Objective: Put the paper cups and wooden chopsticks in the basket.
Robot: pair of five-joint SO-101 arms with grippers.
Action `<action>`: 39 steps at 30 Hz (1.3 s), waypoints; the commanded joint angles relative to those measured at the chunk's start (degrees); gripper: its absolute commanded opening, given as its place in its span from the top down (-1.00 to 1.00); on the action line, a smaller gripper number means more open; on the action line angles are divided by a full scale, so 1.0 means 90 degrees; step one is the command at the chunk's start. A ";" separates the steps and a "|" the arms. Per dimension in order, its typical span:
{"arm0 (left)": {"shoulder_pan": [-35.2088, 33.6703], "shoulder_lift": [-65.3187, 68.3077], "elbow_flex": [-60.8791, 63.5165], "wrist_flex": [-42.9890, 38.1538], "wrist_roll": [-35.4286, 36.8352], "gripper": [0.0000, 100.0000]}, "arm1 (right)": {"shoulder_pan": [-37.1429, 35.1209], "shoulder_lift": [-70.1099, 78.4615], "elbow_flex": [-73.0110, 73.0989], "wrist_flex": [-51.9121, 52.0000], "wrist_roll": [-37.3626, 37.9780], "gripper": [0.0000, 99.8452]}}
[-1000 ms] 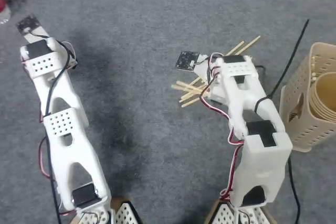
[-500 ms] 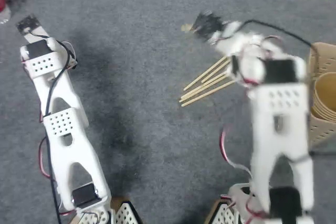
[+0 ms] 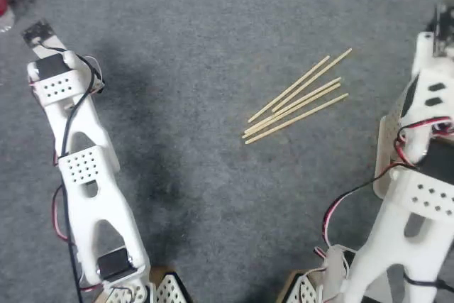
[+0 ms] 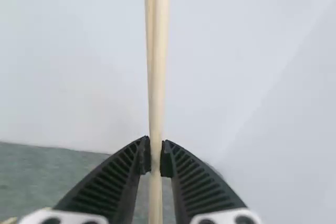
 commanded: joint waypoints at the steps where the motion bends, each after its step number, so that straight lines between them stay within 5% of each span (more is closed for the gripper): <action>1: 0.0020 -0.0127 -0.0200 0.0127 0.0010 0.76 | 0.0278 -0.0396 0.1299 -0.1578 -0.0088 0.98; 16: 0.0039 -0.0127 -0.0210 0.0127 0.0010 0.76 | 0.0435 0.0132 0.2110 -0.2173 -0.0625 0.97; 22: 0.0039 -0.0127 -0.0210 0.0127 0.0010 0.76 | 0.0669 0.0161 0.2120 -0.2154 -0.0635 0.48; 25: 0.0039 -0.0127 -0.0210 0.0127 0.0010 0.76 | 0.0767 0.0142 0.2071 -0.2007 -0.0625 0.48; 31: 0.0039 -0.0127 -0.0210 0.0127 0.0010 0.76 | 0.0601 -0.0728 0.1729 -0.0679 -0.0635 0.62; 39: 0.0039 -0.0127 -0.0210 0.0127 0.0010 0.76 | -0.1783 -0.2105 0.1162 0.3199 0.0654 0.76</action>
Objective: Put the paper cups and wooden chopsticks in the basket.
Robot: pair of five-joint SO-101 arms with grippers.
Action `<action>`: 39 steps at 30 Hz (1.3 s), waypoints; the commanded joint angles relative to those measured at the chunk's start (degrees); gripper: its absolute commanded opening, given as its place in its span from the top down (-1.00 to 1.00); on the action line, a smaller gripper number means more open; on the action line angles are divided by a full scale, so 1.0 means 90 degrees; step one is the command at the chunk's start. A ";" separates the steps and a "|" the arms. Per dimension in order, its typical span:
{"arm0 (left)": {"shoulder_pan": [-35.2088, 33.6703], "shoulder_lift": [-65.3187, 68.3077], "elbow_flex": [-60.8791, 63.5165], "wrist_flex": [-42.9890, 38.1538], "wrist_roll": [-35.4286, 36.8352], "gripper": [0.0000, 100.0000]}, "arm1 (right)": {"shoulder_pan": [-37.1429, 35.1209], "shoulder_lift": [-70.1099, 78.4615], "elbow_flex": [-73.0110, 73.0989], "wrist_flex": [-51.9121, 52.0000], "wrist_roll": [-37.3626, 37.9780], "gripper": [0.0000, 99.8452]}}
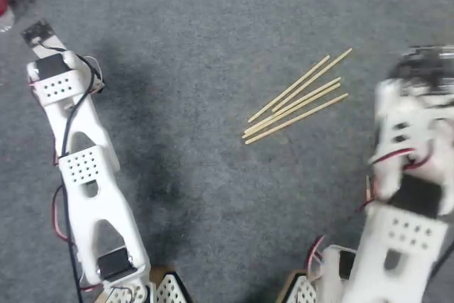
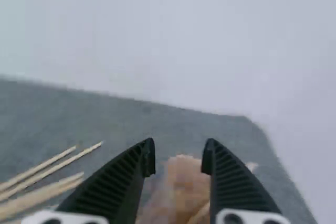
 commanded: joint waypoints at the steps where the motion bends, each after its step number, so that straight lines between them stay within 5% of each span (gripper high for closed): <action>1: 0.0039 -0.0127 -0.0210 0.0127 0.0010 0.76 | -0.0855 -0.0317 -0.0361 0.1421 0.0449 0.76; 15: 0.0039 -0.0127 -0.0200 0.0127 0.0010 0.76 | 0.0396 0.1578 -0.0186 0.4186 0.0879 0.76; 26: 0.0029 -0.0127 -0.0190 0.0137 0.0010 0.76 | 0.0425 0.0278 0.3145 0.2564 0.1856 0.75; 39: 0.0029 -0.0127 -0.0190 0.0137 0.0010 0.76 | 0.2242 -0.0357 0.4611 0.1978 0.3516 0.61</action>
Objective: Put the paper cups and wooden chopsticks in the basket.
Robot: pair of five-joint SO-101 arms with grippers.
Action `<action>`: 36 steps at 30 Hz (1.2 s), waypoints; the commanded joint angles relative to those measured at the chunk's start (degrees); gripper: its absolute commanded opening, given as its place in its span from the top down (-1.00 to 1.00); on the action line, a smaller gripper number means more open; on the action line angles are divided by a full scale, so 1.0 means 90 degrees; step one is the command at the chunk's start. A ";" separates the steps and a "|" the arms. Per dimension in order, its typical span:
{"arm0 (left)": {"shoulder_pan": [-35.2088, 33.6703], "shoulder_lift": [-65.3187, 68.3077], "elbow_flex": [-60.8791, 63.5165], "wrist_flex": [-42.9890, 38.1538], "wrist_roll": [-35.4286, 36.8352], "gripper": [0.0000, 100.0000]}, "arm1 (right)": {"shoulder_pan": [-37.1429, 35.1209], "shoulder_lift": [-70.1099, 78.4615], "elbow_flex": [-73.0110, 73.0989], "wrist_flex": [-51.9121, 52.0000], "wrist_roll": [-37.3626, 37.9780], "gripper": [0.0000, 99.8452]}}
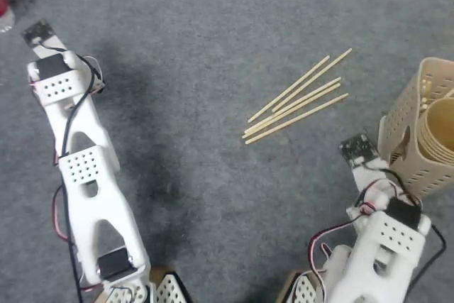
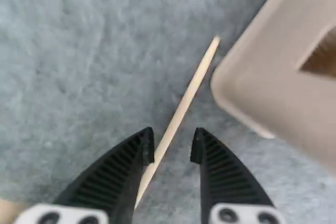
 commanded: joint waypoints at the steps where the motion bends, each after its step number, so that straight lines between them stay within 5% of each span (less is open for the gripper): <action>1: 0.0029 -0.0127 -0.0190 0.0137 0.0010 0.76 | 0.0249 -0.0132 0.0176 -0.0122 0.0342 0.58; 9: 0.0020 -0.0127 -0.0190 0.0137 0.0010 0.76 | 0.0269 -0.0132 0.0723 -0.0484 0.0840 0.59; 16: 0.0020 -0.0127 -0.0190 0.0137 0.0010 0.76 | 0.0249 -0.0132 0.1016 -0.0650 0.1192 0.97; 22: 0.0029 -0.0127 -0.0190 0.0137 0.0010 0.76 | 0.0230 -0.0220 0.0596 -0.0650 0.1319 0.99; 29: 0.0029 -0.0127 -0.0190 0.0137 0.0010 0.76 | -0.0151 -0.1411 -0.1416 -0.0269 -0.0195 0.99; 36: 0.0039 -0.0127 -0.0190 0.0137 0.0010 0.76 | -0.2281 -0.2525 -0.2354 0.0161 -0.1368 0.99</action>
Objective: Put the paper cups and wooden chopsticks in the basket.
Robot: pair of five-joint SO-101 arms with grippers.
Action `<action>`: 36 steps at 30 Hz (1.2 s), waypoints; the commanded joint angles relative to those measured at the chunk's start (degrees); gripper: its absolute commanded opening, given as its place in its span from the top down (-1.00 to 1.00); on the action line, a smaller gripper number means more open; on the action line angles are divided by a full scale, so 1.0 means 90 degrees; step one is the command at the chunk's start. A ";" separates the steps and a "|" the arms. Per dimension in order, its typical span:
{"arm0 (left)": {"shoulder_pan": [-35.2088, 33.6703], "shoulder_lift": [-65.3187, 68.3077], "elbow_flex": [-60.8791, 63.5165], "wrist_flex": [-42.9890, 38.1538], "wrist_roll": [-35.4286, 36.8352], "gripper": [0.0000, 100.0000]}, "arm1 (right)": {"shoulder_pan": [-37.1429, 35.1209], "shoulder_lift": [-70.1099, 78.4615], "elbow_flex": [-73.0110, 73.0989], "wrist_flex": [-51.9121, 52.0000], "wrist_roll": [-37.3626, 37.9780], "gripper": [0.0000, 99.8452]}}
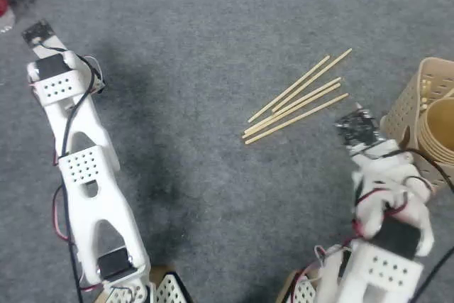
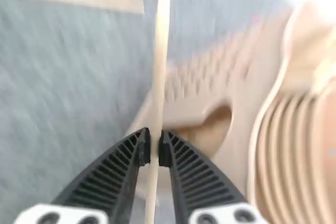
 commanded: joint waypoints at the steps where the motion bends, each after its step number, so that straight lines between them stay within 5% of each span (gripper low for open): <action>1: 0.0039 -0.0127 -0.0190 0.0137 0.0010 0.76 | -0.1040 -0.0405 -0.0527 0.0063 -0.0713 0.99; 9: 0.0039 -0.0127 -0.0181 0.0137 0.0010 0.76 | -0.1392 -0.0464 -0.1045 -0.1255 -0.2393 0.99; 20: 0.0039 -0.0127 -0.0181 0.0137 0.0010 0.76 | -0.0239 -0.0308 -0.1026 -0.4107 -0.2520 0.99; 27: 0.0049 -0.0127 -0.0190 0.0137 0.0010 0.76 | 0.0396 0.1812 -0.1172 -0.5514 -0.2960 0.99; 32: 0.0049 -0.0127 -0.0190 0.0137 0.0010 0.76 | 0.1031 0.3316 -0.1719 -0.5582 -0.4151 0.99; 36: 0.0049 -0.0127 -0.0190 0.0137 0.0010 0.76 | 0.1158 0.3658 -0.1846 -0.5651 -0.4220 0.99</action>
